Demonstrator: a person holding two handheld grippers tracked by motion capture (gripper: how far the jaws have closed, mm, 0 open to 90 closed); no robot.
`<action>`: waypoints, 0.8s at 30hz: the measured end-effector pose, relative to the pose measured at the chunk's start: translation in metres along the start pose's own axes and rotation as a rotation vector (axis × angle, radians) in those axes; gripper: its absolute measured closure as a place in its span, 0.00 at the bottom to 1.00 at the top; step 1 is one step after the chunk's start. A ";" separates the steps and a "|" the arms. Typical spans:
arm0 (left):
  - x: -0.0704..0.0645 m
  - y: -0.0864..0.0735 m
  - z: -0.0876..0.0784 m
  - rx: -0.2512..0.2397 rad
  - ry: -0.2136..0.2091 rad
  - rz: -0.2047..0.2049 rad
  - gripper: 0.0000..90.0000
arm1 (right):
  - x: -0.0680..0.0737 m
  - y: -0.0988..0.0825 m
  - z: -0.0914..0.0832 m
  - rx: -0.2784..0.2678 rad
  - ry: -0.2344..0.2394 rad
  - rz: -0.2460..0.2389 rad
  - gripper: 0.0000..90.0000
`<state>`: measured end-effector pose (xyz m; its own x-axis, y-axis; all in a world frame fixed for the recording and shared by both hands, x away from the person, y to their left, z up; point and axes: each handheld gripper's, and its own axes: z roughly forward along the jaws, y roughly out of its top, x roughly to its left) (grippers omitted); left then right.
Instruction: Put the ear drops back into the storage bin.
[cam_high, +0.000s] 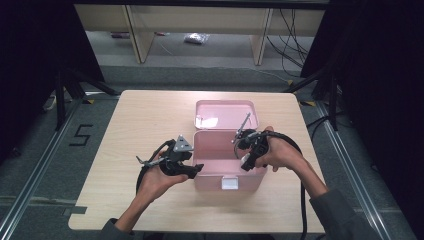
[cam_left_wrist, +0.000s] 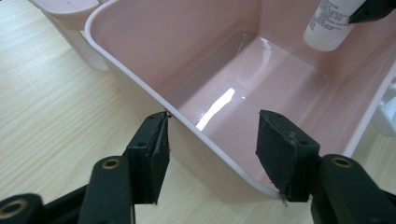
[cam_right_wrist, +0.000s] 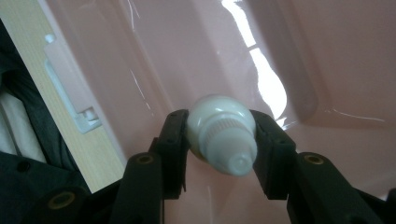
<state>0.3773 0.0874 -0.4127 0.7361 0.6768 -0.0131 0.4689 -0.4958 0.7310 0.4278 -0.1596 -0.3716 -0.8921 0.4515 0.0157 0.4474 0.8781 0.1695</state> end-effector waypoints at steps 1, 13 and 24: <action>0.000 0.000 0.000 0.000 -0.001 0.000 0.49 | 0.000 0.000 0.001 0.004 0.003 -0.003 0.67; 0.000 0.000 0.000 -0.003 -0.006 -0.003 0.48 | -0.003 0.001 0.020 0.018 0.018 -0.007 0.67; 0.000 0.000 0.000 -0.003 -0.003 -0.002 0.48 | -0.005 0.005 0.026 0.024 0.026 -0.020 0.67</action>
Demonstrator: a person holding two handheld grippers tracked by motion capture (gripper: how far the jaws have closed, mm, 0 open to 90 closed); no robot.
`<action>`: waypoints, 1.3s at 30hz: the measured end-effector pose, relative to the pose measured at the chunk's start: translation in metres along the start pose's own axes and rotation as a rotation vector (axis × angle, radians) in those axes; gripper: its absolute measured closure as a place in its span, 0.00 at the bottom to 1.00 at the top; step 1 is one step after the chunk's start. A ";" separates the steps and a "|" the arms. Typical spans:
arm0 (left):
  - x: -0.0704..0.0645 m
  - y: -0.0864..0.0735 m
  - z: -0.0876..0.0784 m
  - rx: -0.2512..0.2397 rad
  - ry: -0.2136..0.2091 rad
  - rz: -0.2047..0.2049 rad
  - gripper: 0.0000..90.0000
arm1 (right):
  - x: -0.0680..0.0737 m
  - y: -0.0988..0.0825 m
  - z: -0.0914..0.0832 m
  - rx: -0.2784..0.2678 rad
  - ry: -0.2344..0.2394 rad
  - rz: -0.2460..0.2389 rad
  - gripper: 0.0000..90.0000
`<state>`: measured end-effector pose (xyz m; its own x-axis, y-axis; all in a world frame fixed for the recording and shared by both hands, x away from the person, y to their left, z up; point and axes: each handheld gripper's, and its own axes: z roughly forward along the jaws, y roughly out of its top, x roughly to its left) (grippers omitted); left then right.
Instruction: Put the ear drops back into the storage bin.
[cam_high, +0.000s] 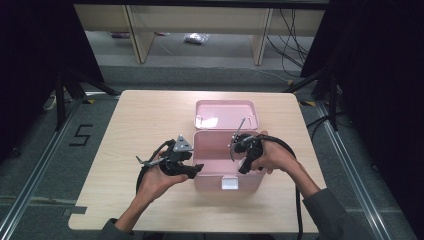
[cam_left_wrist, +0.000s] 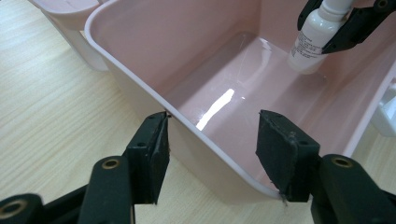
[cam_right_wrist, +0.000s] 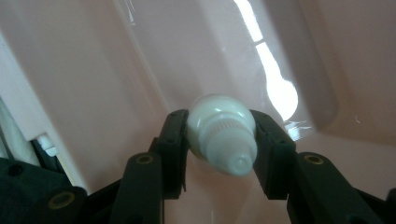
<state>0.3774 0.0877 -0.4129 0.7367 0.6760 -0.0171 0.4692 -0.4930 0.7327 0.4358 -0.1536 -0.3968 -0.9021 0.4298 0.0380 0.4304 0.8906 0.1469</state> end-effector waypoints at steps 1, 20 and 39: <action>0.000 0.000 0.000 0.000 0.000 -0.001 0.48 | -0.001 0.000 0.001 -0.004 -0.003 0.000 0.67; 0.000 0.000 0.000 -0.003 -0.006 -0.005 0.48 | -0.003 -0.002 0.014 0.013 0.013 0.039 0.67; 0.000 0.000 0.000 -0.002 -0.003 -0.003 0.49 | -0.006 0.000 0.020 0.014 0.037 0.051 0.62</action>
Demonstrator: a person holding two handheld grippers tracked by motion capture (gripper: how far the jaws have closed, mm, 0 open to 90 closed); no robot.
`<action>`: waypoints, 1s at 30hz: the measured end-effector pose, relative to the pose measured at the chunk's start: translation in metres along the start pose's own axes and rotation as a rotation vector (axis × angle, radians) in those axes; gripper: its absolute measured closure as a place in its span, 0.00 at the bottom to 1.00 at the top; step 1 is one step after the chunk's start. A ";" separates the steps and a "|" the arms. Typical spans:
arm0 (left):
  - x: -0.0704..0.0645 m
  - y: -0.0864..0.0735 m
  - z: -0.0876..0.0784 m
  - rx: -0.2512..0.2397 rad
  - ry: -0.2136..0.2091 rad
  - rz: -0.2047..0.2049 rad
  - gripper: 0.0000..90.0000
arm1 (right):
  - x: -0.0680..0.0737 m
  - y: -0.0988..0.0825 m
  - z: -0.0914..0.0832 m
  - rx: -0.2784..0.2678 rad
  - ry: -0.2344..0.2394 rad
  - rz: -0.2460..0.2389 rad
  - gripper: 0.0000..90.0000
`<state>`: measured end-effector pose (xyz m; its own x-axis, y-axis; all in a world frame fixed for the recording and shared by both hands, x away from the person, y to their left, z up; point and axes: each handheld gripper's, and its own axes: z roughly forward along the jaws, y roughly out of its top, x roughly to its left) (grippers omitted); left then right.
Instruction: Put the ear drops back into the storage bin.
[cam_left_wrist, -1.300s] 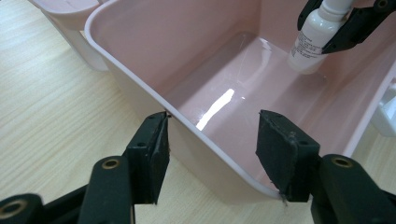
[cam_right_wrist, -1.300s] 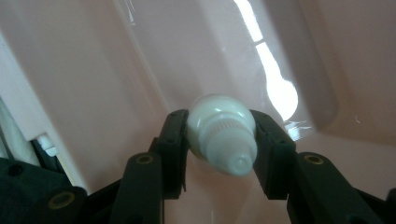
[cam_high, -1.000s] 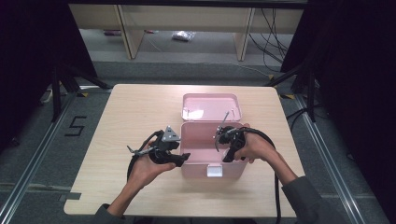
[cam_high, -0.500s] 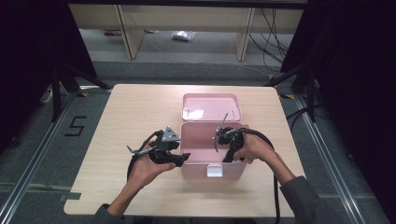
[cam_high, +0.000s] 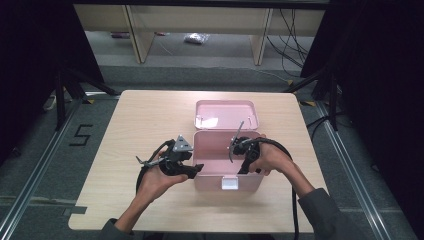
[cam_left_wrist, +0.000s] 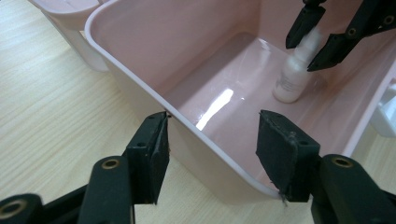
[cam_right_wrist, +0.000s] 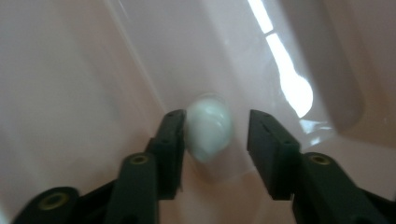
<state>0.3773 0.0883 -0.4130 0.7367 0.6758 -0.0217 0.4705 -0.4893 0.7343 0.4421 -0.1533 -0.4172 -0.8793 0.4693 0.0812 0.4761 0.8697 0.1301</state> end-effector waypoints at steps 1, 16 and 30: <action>0.000 0.000 0.000 0.000 -0.001 -0.001 0.48 | 0.001 0.000 -0.002 -0.008 -0.001 0.012 0.58; 0.006 0.002 -0.001 -0.026 -0.007 -0.043 0.40 | -0.012 -0.014 -0.047 -0.256 -0.041 0.087 0.42; 0.048 0.033 0.015 -0.020 0.070 -0.124 0.36 | -0.041 -0.038 -0.066 -0.457 -0.085 0.272 0.38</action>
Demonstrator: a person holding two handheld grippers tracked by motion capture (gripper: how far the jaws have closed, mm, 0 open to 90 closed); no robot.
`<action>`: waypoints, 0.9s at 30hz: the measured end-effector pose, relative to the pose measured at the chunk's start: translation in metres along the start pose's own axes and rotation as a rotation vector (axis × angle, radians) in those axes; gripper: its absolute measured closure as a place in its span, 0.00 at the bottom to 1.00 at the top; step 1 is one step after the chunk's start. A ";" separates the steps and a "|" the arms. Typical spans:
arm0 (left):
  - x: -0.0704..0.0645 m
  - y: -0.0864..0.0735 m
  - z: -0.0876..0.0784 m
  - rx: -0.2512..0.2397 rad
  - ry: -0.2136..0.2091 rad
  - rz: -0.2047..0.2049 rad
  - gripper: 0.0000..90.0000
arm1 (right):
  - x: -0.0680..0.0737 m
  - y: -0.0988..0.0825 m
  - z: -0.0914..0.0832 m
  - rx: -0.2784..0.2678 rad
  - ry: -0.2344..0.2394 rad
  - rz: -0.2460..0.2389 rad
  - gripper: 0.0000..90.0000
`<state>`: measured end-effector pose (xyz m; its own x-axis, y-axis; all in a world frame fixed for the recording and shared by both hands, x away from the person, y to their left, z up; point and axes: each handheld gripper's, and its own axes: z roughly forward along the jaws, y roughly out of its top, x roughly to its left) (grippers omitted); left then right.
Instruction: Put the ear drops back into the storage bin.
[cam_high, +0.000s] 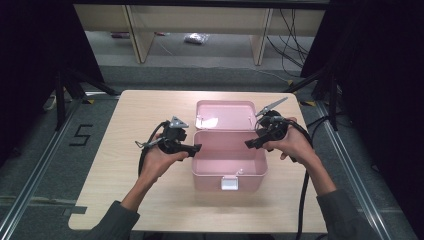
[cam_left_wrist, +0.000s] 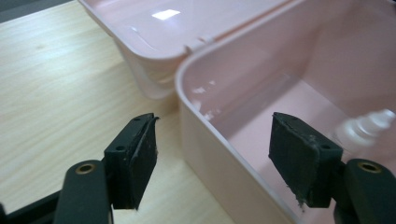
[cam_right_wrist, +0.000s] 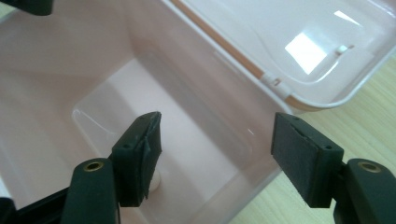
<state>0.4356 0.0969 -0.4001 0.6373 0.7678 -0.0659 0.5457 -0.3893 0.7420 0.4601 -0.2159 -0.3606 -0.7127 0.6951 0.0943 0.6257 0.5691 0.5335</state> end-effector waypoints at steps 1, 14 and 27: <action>0.003 0.003 0.002 0.004 0.005 -0.001 0.37 | -0.002 0.000 -0.001 -0.016 0.003 -0.007 0.38; 0.009 0.023 0.032 0.044 -0.005 0.018 0.57 | -0.028 0.006 0.004 -0.091 -0.062 0.076 0.38; 0.007 0.024 0.040 0.052 -0.013 0.087 0.83 | -0.066 0.021 0.018 -0.120 -0.139 0.191 0.40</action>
<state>0.4752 0.0725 -0.4095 0.6905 0.7233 -0.0112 0.5151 -0.4807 0.7097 0.5257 -0.2418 -0.3703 -0.5297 0.8433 0.0909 0.6965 0.3712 0.6141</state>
